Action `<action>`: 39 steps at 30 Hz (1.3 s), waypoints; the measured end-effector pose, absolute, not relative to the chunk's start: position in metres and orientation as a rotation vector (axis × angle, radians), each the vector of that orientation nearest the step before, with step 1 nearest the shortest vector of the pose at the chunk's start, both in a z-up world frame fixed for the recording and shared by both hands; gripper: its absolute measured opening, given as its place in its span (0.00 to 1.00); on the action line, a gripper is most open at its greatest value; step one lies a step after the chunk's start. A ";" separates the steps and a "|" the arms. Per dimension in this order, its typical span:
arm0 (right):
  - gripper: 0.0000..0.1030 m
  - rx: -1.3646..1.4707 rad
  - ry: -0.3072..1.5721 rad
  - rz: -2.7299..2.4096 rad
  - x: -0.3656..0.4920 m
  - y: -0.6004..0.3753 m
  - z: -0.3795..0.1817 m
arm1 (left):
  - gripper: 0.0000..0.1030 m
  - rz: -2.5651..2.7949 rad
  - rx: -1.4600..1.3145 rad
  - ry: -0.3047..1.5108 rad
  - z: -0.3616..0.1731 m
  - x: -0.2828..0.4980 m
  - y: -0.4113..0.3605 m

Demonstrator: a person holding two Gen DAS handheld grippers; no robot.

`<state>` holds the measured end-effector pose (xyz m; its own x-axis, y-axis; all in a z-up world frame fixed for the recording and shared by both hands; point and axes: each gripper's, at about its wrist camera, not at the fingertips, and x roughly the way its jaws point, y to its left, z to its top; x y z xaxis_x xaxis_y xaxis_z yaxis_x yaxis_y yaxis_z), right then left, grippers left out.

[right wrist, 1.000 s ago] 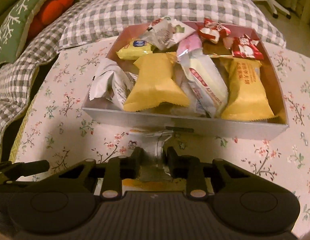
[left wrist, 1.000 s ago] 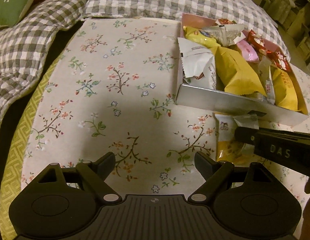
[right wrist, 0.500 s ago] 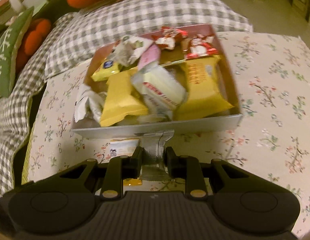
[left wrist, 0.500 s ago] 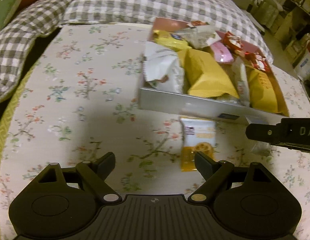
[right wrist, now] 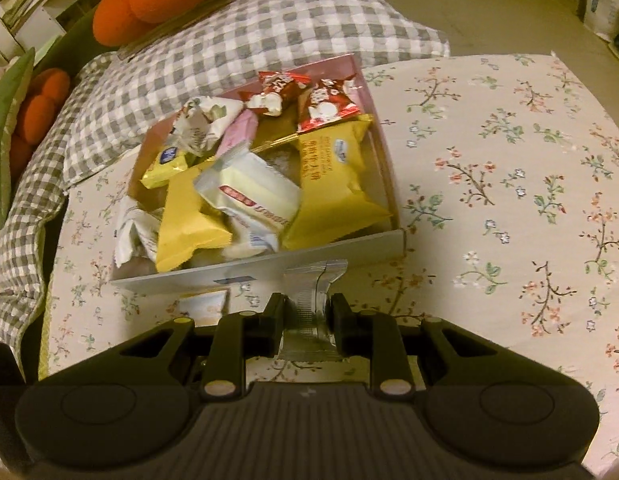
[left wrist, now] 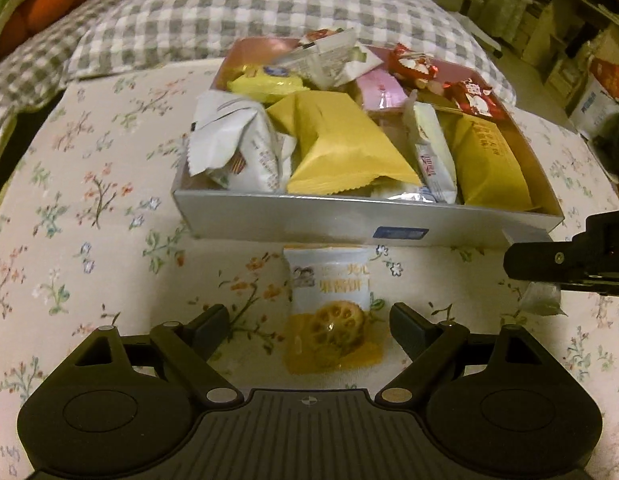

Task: Organize snacks
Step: 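Grasp the white lotus biscuit packet with the left tool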

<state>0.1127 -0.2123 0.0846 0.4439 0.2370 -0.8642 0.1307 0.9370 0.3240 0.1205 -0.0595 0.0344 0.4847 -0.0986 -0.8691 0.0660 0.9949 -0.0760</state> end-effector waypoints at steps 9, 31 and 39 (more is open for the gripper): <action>0.22 0.366 1.115 0.058 0.111 -0.215 0.085 | 0.56 -0.114 0.090 0.993 0.033 0.116 -0.067; 0.22 0.344 1.109 0.089 0.109 -0.208 0.085 | 0.35 -0.137 0.168 0.946 0.054 0.104 -0.056; 0.22 0.371 1.109 0.125 0.105 -0.216 0.091 | 0.35 -0.169 0.118 0.941 0.076 0.099 -0.049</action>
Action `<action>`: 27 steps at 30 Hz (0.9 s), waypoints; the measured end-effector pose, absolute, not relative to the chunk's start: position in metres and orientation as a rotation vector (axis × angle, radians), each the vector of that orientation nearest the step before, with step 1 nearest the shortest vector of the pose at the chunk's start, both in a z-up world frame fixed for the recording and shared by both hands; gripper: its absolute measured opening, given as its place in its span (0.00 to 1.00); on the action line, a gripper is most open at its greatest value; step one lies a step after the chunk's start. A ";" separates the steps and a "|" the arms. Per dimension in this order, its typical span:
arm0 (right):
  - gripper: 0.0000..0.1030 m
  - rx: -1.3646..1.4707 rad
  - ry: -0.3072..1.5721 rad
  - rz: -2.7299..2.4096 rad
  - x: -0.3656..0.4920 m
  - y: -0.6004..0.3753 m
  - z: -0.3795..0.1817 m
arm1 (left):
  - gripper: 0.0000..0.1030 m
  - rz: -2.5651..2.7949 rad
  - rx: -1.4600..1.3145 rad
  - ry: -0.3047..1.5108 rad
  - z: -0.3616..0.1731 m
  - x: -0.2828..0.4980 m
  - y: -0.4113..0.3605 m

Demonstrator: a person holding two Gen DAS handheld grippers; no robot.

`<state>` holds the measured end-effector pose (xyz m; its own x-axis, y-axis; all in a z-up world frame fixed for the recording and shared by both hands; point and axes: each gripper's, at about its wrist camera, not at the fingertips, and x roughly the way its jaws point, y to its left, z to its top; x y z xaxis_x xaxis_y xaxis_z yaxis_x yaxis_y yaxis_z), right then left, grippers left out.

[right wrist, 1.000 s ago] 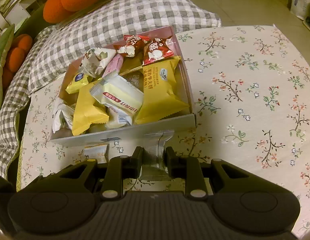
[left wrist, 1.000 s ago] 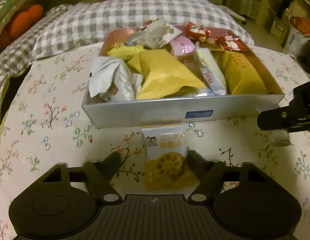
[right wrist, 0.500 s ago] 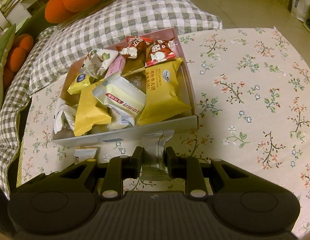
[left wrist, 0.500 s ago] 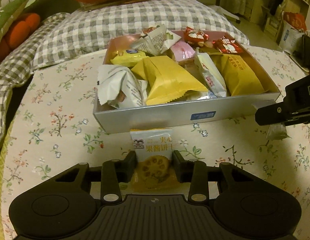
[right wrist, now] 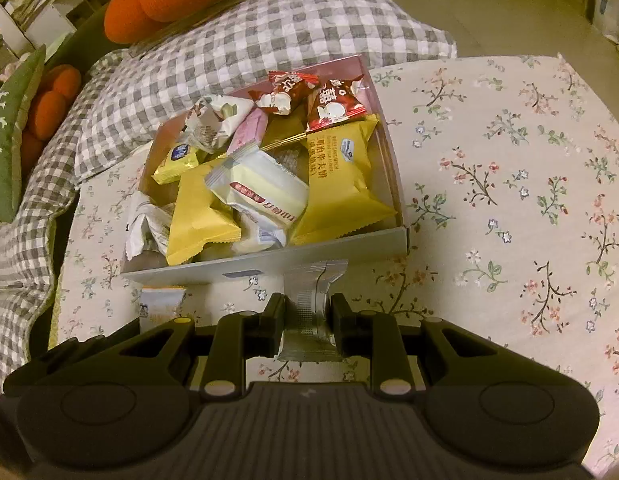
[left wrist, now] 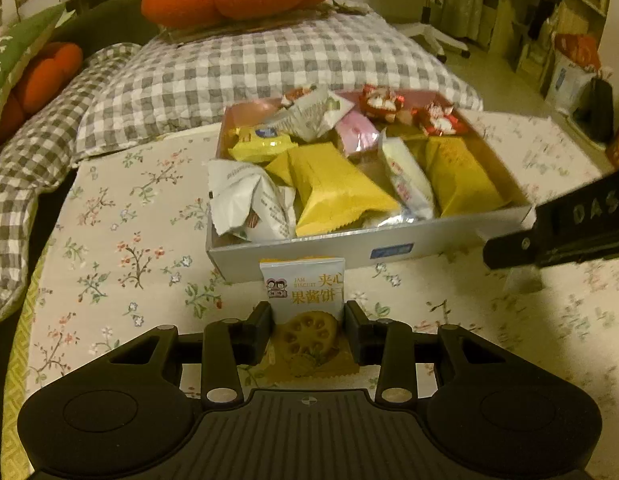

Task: Organize snacks
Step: 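Grasp the white lotus biscuit packet with the left tool, then lower the lotus biscuit packet into the box and open the left tool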

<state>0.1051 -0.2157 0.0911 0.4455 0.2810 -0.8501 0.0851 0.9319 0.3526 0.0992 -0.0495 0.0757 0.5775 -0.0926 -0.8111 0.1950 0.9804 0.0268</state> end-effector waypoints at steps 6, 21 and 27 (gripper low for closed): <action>0.22 0.400 1.083 0.115 0.102 -0.224 0.100 | 0.35 -0.175 0.032 0.905 0.101 0.100 -0.030; 0.22 0.438 0.961 0.166 0.119 -0.221 0.115 | 0.35 -0.163 -0.151 0.770 0.141 0.139 0.005; 0.22 0.416 0.925 0.218 0.137 -0.212 0.121 | 0.35 -0.206 -0.136 0.760 0.138 0.166 -0.008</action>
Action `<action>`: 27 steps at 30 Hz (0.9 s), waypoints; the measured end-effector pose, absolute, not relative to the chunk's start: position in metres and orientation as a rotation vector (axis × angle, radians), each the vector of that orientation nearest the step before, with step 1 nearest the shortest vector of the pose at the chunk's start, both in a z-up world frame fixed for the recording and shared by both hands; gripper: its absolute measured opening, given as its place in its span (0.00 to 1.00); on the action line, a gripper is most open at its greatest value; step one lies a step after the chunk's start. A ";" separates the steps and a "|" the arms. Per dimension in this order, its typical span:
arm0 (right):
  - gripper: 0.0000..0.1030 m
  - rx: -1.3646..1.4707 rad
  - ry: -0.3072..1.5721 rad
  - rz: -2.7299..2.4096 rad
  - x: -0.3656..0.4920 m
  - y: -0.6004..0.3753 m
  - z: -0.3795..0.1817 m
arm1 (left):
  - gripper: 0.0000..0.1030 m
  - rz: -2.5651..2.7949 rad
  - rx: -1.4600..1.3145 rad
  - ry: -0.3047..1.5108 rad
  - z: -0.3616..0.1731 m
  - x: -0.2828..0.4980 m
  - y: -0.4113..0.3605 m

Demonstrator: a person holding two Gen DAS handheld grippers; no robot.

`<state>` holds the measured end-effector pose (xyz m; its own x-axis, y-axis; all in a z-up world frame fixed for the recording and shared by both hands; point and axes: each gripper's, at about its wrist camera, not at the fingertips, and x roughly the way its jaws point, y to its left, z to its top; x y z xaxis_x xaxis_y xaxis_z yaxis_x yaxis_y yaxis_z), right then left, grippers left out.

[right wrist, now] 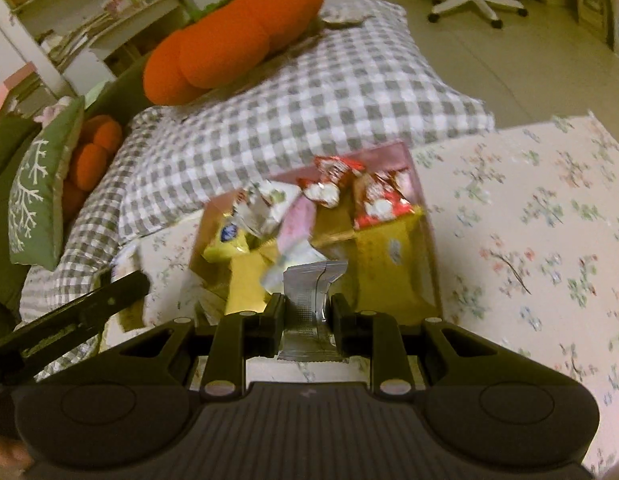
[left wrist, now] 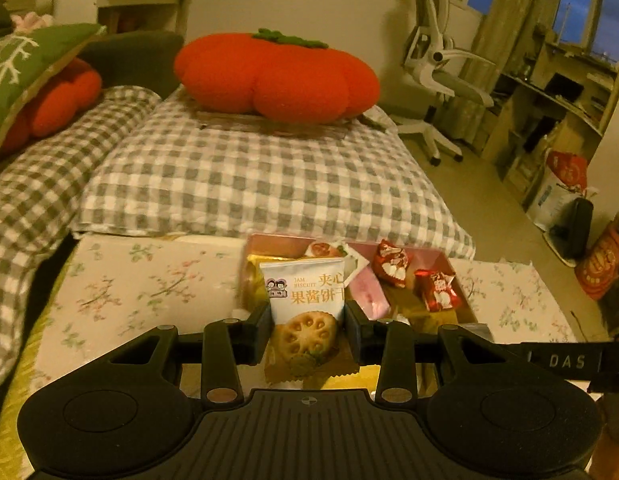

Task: Organize snacks
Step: 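Lower the lotus biscuit packet into the box and open the left tool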

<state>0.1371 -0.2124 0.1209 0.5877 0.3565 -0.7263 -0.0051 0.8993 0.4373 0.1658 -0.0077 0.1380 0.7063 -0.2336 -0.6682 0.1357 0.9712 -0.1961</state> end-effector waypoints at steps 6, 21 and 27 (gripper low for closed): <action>0.22 0.394 0.898 0.260 0.158 -0.200 0.123 | 0.35 -0.208 -0.140 0.777 0.120 0.192 -0.019; 0.22 0.545 0.831 0.342 0.199 -0.180 0.087 | 0.35 -0.195 -0.133 0.784 0.078 0.218 -0.013; 0.24 0.507 0.833 0.333 0.196 -0.169 0.085 | 0.36 -0.200 -0.089 0.785 0.073 0.213 -0.019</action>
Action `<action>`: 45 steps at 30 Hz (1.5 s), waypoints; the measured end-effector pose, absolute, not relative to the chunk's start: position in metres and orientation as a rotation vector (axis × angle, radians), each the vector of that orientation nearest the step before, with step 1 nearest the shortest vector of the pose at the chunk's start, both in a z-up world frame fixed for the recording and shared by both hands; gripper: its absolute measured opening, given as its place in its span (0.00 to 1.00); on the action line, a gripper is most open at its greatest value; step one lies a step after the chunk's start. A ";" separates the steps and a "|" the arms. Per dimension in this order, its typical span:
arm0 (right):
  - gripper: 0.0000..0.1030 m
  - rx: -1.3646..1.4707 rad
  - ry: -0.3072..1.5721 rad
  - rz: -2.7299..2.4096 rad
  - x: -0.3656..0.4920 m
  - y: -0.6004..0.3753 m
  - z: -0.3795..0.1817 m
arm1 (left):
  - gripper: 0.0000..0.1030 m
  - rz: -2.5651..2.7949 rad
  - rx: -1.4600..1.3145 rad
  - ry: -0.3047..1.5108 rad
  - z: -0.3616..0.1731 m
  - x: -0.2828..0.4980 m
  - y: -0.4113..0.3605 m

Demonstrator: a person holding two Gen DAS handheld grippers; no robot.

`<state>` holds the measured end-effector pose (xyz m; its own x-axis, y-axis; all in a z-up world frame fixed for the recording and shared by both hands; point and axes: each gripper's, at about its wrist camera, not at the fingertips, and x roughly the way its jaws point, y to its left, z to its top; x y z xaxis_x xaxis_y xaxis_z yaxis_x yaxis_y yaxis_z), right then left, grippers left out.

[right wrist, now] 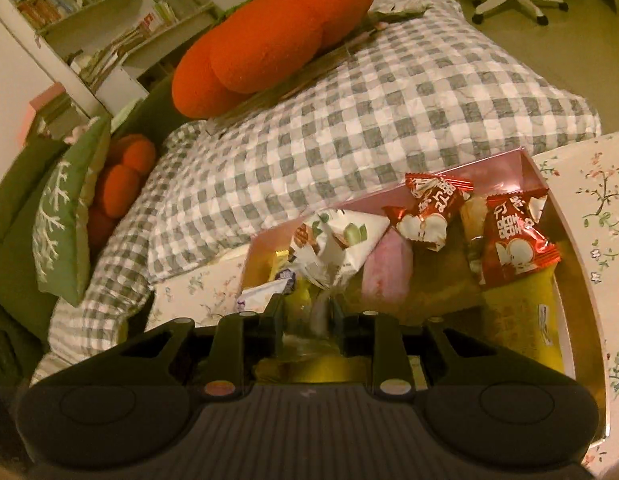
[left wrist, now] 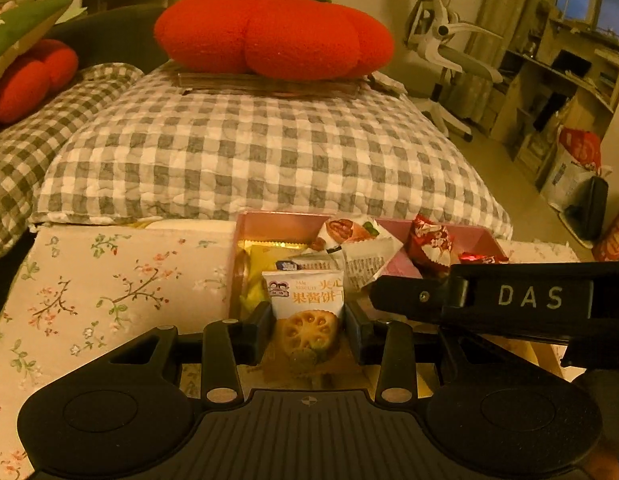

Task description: Organize snacks

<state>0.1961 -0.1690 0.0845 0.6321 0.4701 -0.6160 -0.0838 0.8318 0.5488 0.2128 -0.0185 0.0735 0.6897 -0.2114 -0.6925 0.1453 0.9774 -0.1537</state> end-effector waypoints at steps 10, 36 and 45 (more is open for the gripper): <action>0.24 0.528 0.829 0.318 0.198 -0.174 0.083 | 0.38 -0.190 -0.092 0.790 0.074 0.213 -0.015; 0.63 0.447 0.982 0.204 0.120 -0.191 0.143 | 0.83 -0.063 -0.121 0.915 0.146 0.137 0.005; 0.78 0.327 0.984 0.160 0.058 -0.189 0.167 | 0.89 -0.019 -0.074 0.916 0.171 0.067 0.001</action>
<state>0.0576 -0.1886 0.1668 0.5473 0.2785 -0.7892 0.0144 0.9397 0.3416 0.0668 0.0010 0.1713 0.6091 -0.0481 -0.7916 -0.0154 0.9973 -0.0724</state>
